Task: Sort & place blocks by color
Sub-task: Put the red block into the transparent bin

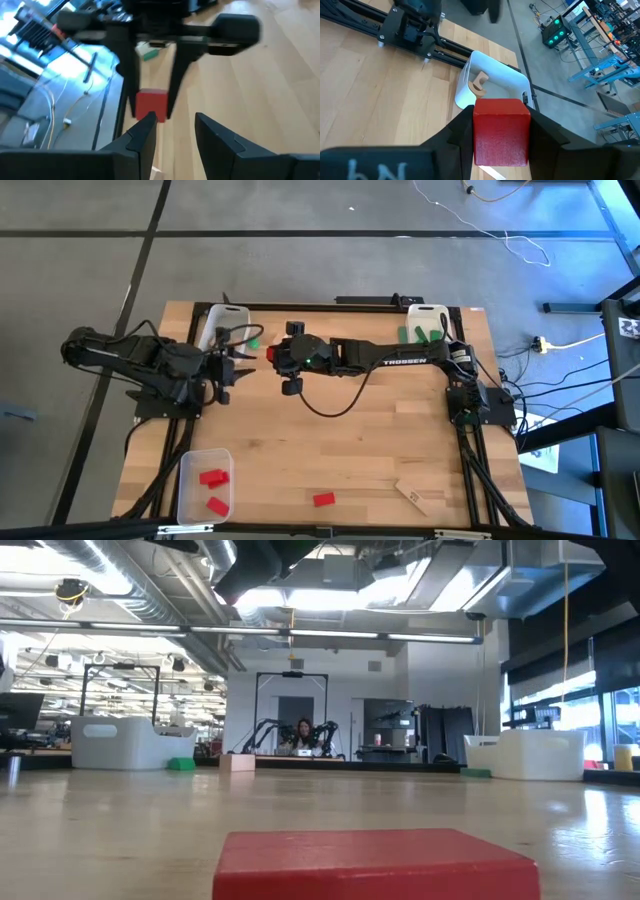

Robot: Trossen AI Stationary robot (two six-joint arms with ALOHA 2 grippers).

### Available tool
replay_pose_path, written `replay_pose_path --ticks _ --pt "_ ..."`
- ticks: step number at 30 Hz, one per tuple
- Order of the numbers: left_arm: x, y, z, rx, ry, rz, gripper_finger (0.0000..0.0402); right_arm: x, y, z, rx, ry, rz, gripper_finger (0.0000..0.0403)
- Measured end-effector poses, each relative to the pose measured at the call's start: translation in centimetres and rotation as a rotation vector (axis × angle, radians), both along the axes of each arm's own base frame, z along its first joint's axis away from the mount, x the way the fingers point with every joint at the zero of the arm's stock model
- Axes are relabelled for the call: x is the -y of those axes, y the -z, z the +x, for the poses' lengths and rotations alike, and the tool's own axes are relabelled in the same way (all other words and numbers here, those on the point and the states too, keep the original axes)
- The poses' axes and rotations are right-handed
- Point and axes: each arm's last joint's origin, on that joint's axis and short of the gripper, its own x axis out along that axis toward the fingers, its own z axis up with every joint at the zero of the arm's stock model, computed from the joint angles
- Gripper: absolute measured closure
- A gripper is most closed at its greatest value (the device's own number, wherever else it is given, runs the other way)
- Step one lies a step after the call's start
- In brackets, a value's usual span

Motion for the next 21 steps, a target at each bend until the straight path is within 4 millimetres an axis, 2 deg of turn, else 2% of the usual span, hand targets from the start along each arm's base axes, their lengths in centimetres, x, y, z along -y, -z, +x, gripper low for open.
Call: replay_pose_path --ticks 9,16,21 --pt "-0.09 -0.17 0.04 0.031 -0.048 -0.015 0.0276 0.00 0.00 0.00 0.000 0.000 0.000 0.0273" --pt "-0.10 -0.16 0.04 0.135 -0.172 -0.290 0.0276 0.00 0.00 0.00 0.000 0.001 0.000 0.0273" --pt "-0.06 -0.11 0.11 0.149 -0.189 -0.347 0.0276 0.00 0.00 0.00 0.000 0.001 0.000 0.0273"
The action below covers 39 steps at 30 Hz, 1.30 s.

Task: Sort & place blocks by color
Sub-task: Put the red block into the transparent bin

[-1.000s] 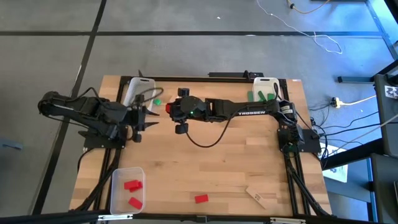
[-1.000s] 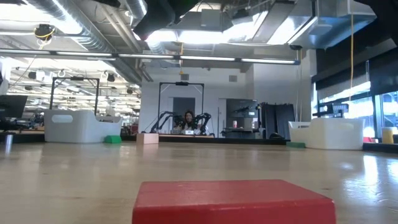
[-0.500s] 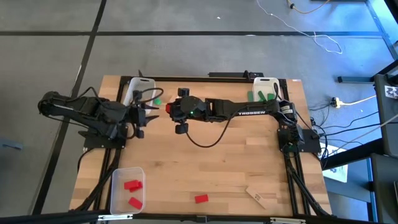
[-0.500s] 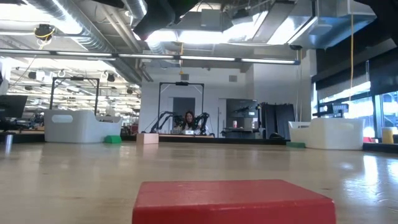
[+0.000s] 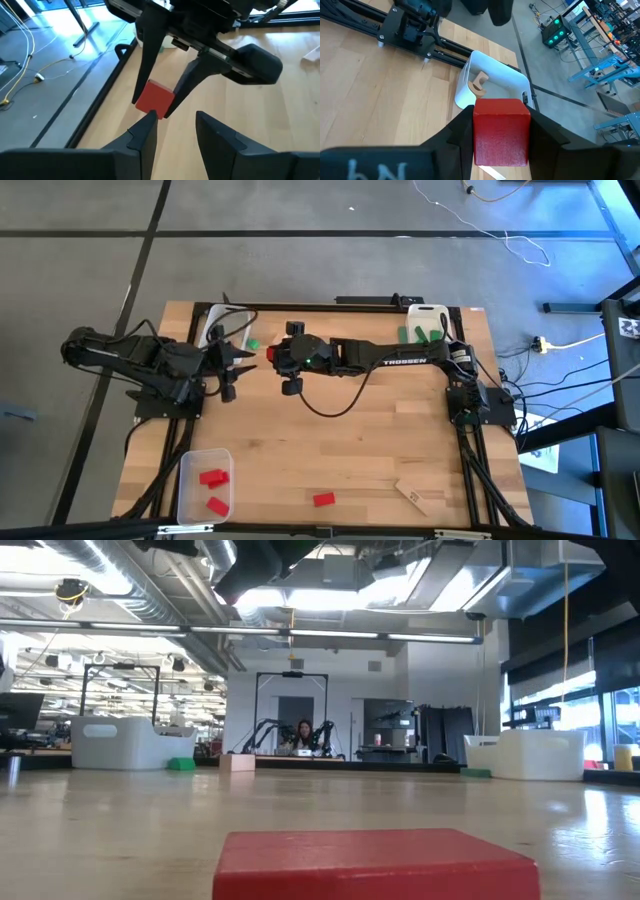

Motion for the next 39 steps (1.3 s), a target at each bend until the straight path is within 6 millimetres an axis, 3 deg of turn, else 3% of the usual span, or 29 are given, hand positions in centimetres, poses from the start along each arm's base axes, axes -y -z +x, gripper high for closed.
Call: replay_pose_path --ticks 6,16,31,34,39 --pt "0.2 0.6 1.1 -0.045 -0.002 0.010 0.0278 0.0 0.0 0.0 -0.001 0.000 0.000 0.0273" --pt "0.2 0.6 1.2 -0.058 -0.004 0.073 0.0321 0.0 0.1 0.0 -0.008 0.000 0.000 0.0273" --pt "0.2 0.6 1.2 -0.054 -0.017 0.065 0.0283 0.0 0.1 0.0 -0.007 0.001 0.000 0.0273" --pt "-0.2 0.5 1.2 -0.016 -0.098 -0.004 0.0282 0.0 0.1 0.0 -0.007 0.001 0.000 0.0273" --pt "-1.4 0.5 1.3 0.122 -0.285 -0.306 0.0282 0.0 0.1 0.0 -0.007 0.001 0.000 0.0273"
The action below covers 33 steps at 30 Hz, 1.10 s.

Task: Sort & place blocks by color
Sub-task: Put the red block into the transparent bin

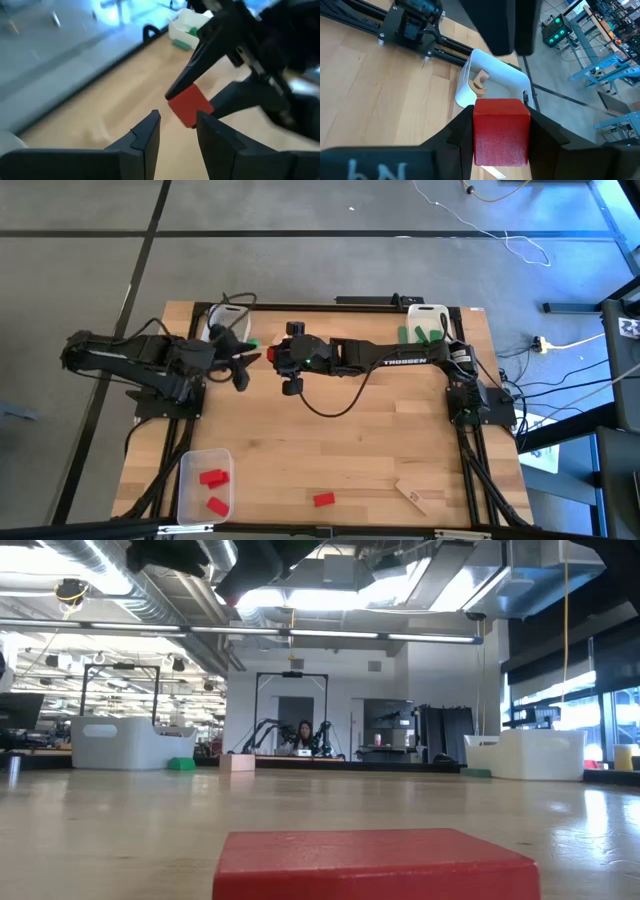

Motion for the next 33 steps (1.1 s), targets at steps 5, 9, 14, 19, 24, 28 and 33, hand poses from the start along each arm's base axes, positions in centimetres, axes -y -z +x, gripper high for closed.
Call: replay_pose_path --ticks 5,9,14,19,24,28,33 --pt "-0.8 -0.3 0.4 0.130 0.000 -0.263 0.0284 0.0 0.0 0.0 0.000 0.000 0.000 0.0273" --pt "-1.4 -0.2 0.7 0.145 -0.003 -0.334 0.0284 0.0 0.0 0.0 0.000 0.000 0.000 0.0273" --pt "-2.0 -0.1 0.9 0.157 -0.028 -0.397 0.0285 0.0 0.0 0.0 0.000 -0.001 -0.001 0.0273" --pt "-2.4 0.0 1.3 0.152 -0.025 -0.413 0.0284 -0.1 0.0 0.0 -0.001 -0.003 -0.004 0.0273" --pt "-2.4 0.3 1.6 0.138 -0.027 -0.414 0.0286 -0.1 0.0 0.0 -0.001 -0.004 -0.004 0.0273" --pt "-2.4 0.8 2.1 0.093 -0.040 -0.414 0.0287 -0.1 0.1 0.0 -0.011 -0.005 -0.006 0.0273" --pt "-2.5 1.1 2.5 0.082 -0.052 -0.409 0.0287 -0.1 0.1 -0.1 -0.016 -0.003 -0.005 0.0273"
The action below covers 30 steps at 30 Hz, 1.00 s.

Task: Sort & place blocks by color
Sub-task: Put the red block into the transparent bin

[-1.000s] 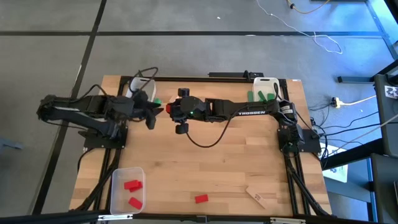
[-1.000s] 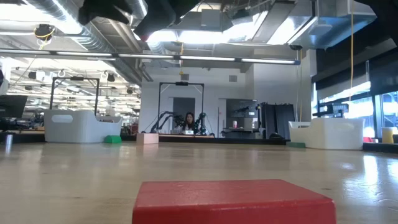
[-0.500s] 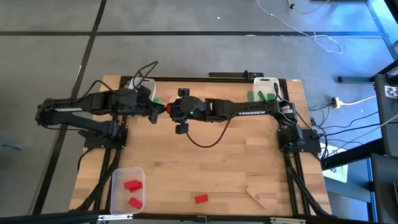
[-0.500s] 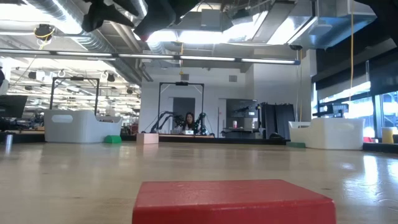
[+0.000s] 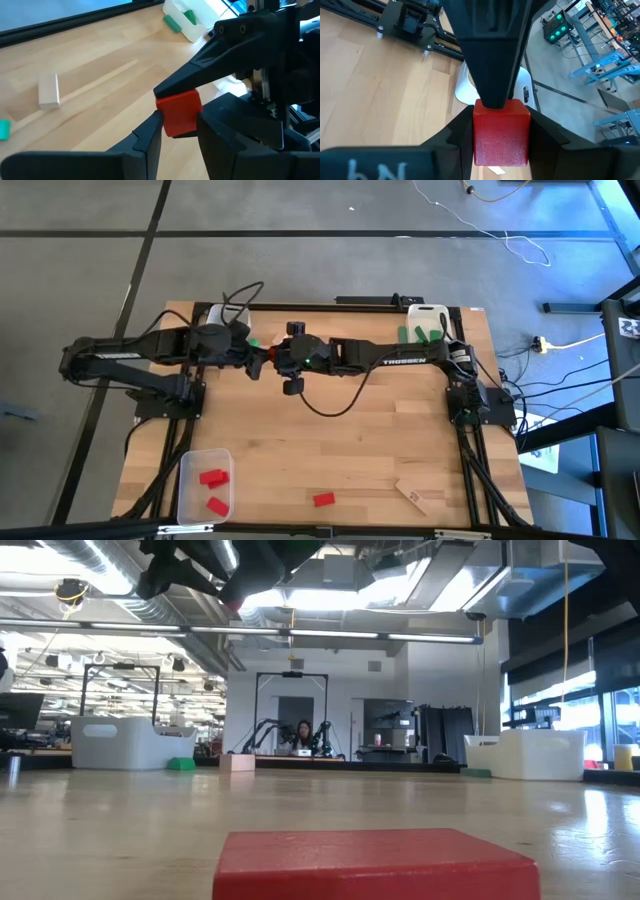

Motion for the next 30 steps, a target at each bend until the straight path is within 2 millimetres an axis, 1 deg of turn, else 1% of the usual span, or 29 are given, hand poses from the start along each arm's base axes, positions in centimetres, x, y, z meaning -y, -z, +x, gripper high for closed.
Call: replay_pose_path --ticks 6,9,15,30 --pt "0.00 0.16 0.37 -0.003 0.005 -0.010 0.0287 0.01 0.11 -0.06 -0.013 0.003 -0.001 0.0273" --pt "0.05 0.09 0.39 0.014 0.007 -0.039 0.0287 -0.03 0.11 -0.06 -0.013 0.001 -0.001 0.0273" --pt "0.08 -0.26 0.63 0.058 0.022 -0.044 0.0287 -0.01 0.05 -0.05 -0.008 0.002 -0.001 0.0273" --pt "0.04 -0.01 1.02 0.044 0.022 -0.038 0.0285 0.01 0.09 -0.07 -0.013 0.002 -0.001 0.0273"
